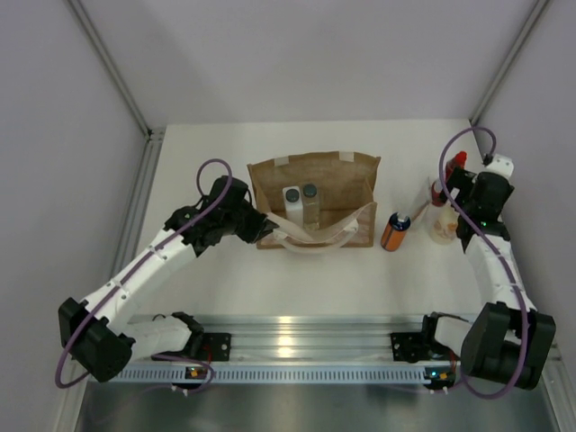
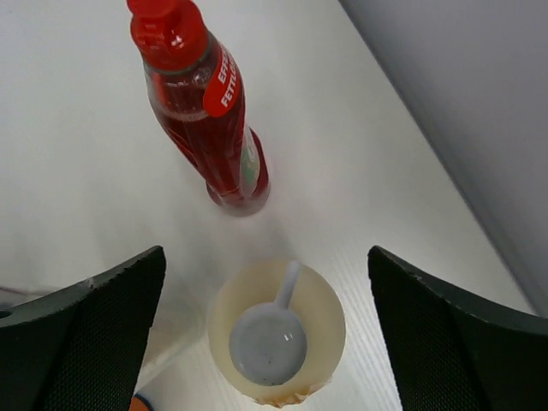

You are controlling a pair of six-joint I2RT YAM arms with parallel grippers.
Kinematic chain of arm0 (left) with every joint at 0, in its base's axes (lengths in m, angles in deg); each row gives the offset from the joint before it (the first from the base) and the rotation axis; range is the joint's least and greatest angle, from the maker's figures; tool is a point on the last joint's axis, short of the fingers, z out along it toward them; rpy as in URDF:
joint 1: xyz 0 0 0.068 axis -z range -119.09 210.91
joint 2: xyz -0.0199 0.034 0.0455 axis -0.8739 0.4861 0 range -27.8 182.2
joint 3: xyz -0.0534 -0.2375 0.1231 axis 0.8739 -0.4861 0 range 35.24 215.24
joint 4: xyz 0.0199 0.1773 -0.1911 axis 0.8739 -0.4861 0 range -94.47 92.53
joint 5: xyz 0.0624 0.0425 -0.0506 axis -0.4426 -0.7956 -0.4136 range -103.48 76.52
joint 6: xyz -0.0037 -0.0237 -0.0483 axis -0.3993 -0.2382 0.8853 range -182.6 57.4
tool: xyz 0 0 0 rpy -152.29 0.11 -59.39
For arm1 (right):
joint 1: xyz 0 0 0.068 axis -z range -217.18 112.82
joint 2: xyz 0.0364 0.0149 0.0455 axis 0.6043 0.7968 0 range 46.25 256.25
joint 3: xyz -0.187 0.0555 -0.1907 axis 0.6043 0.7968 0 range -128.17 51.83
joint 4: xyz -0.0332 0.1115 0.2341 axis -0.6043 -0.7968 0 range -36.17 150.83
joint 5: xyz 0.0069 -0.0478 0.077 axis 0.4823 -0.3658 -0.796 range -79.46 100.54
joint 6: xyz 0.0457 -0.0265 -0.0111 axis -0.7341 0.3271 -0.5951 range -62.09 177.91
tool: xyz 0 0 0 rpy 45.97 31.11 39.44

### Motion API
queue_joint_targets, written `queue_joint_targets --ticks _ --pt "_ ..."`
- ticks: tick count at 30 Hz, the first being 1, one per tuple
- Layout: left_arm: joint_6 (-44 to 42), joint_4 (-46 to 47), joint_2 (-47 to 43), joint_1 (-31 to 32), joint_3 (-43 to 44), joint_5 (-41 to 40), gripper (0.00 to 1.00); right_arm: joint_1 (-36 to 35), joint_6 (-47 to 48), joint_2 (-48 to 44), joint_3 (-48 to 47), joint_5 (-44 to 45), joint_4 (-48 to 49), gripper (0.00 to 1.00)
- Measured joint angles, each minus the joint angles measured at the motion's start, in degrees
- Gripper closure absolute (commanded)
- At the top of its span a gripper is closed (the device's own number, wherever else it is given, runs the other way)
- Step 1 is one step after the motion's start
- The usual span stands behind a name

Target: Take the personal care products out of the canvas bag

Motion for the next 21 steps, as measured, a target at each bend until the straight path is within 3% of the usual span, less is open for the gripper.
queue_joint_targets --ticks 4,8,10,14,18,21 --pt "-0.2 0.0 0.3 0.0 0.5 0.0 1.0 0.0 0.3 -0.8 -4.7 0.7 -3.3 0.01" --pt "-0.5 -0.1 1.0 0.0 1.3 0.2 1.0 -1.1 -2.3 -1.8 -15.1 -1.9 -8.3 0.18" --pt "-0.6 0.0 1.4 0.0 1.7 0.2 1.0 -5.1 -3.9 -2.4 -20.3 -2.4 -10.3 0.21" --pt "-0.9 0.0 2.1 0.0 1.8 0.5 1.0 -27.4 -7.1 -3.7 -26.3 -2.4 -12.7 0.35" --pt "-1.0 0.0 2.6 0.0 1.8 0.7 1.0 -49.2 -10.6 0.5 -31.9 0.2 -17.7 0.36" --pt "-1.0 0.1 2.5 0.0 1.4 0.7 1.0 -59.1 -12.0 6.9 -34.9 2.7 -20.0 0.36"
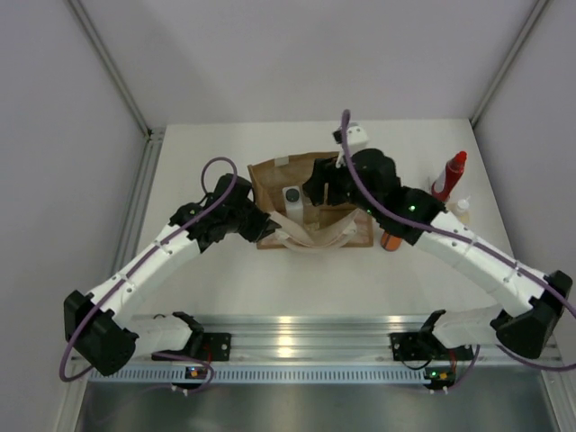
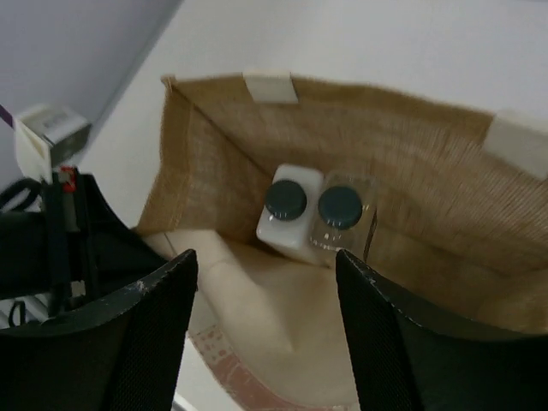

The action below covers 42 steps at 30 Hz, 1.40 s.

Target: Take the personal care products out of the canvas bag

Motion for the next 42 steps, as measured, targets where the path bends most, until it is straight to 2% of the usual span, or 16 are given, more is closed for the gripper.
queue_joint_targets --ticks 2,6,10,13,24,42 --pt "0.0 0.0 0.0 0.0 -0.7 0.2 1.0 -2.5 -1.1 3.0 0.1 0.9 -2.6 0.34" --pt "0.0 0.0 0.0 0.0 -1.6 0.4 1.0 -2.9 -2.8 8.9 -0.8 3.6 -8.9 0.29" --pt "0.0 0.1 0.0 0.0 -1.8 0.4 1.0 -2.9 -2.6 16.9 -8.4 5.9 -15.2 0.27" --pt "0.0 0.2 0.0 0.0 -1.8 0.4 1.0 -2.9 -2.1 20.7 -12.2 7.7 -16.3 0.28" --pt "0.0 0.2 0.0 0.0 -1.8 0.4 1.0 0.6 0.0 26.8 -13.8 8.2 -19.0 0.35" --pt "0.7 0.3 -2.1 0.0 -2.4 -0.1 1.0 2.6 1.2 28.4 -14.6 1.7 -17.6 0.37"
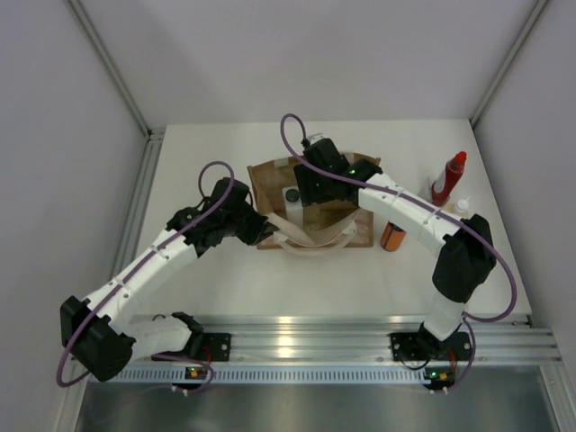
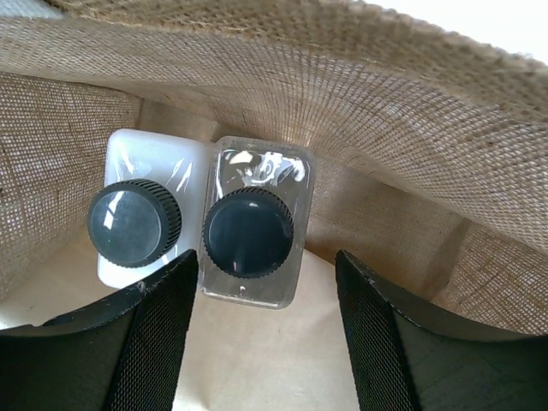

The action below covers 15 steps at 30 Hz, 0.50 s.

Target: Take the personal care products out of the canvas bag

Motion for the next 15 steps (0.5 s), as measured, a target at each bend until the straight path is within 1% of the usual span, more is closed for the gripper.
queue_joint_targets --ticks 5,15 --pt "0.2 0.0 -0.2 0.0 -0.1 -0.1 1.0 0.0 0.2 0.8 0.0 -0.2 0.2 0.39" --pt "0.2 0.0 -0.6 0.0 -0.4 -0.1 1.0 0.0 1.8 6.4 0.1 0.1 0.8 0.43"
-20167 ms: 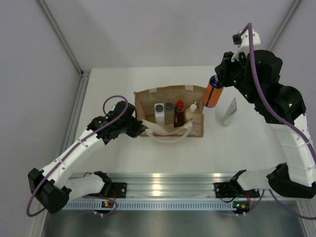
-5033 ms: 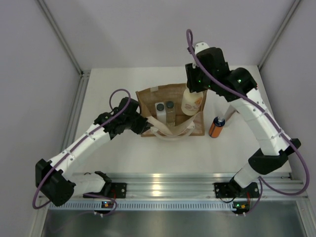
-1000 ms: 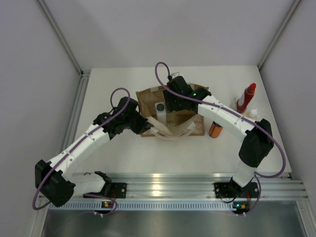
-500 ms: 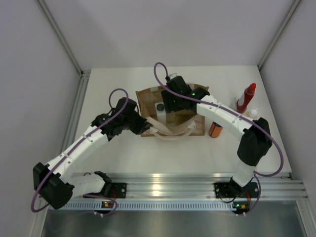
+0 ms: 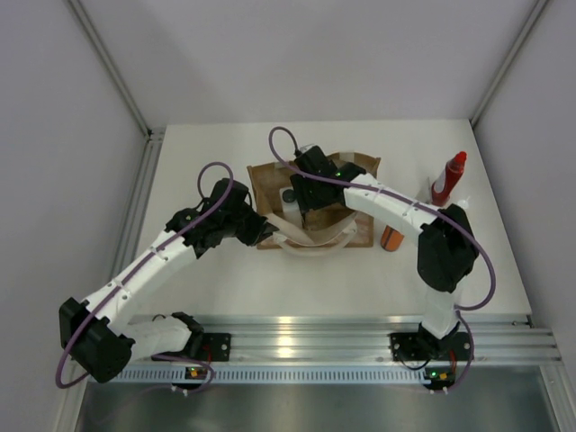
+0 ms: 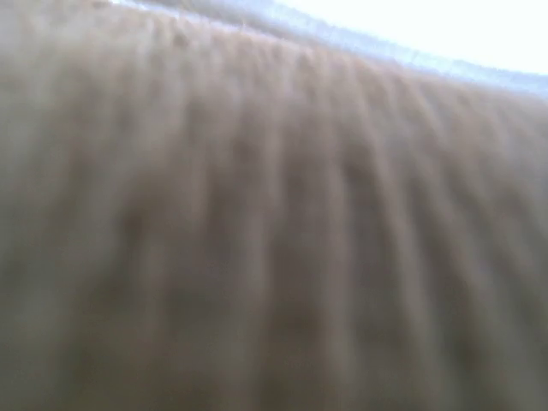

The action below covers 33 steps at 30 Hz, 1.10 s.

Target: Take the personal care products out of the canvas bag

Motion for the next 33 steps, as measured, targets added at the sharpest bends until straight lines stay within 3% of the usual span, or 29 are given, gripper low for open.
queue_joint_targets --ticks 6,7,12,17,33 --pt "0.0 0.0 0.0 0.0 0.0 0.0 1.0 0.7 0.8 1.3 0.0 0.0 2.1 0.5" --pt "0.0 0.0 0.0 0.0 0.0 0.0 1.0 1.0 0.8 1.5 0.0 -0.1 2.6 0.57" --pt "-0.1 0.0 0.0 0.0 0.0 0.0 1.0 1.5 1.4 1.7 0.1 -0.5 3.6 0.73" --pt "-0.1 0.0 0.0 0.0 0.0 0.0 1.0 1.5 2.1 0.9 2.0 -0.3 6.1 1.0" --pt "-0.5 0.0 0.5 -0.2 0.1 0.2 1.0 1.8 5.0 -7.9 3.8 4.0 4.9 1.0"
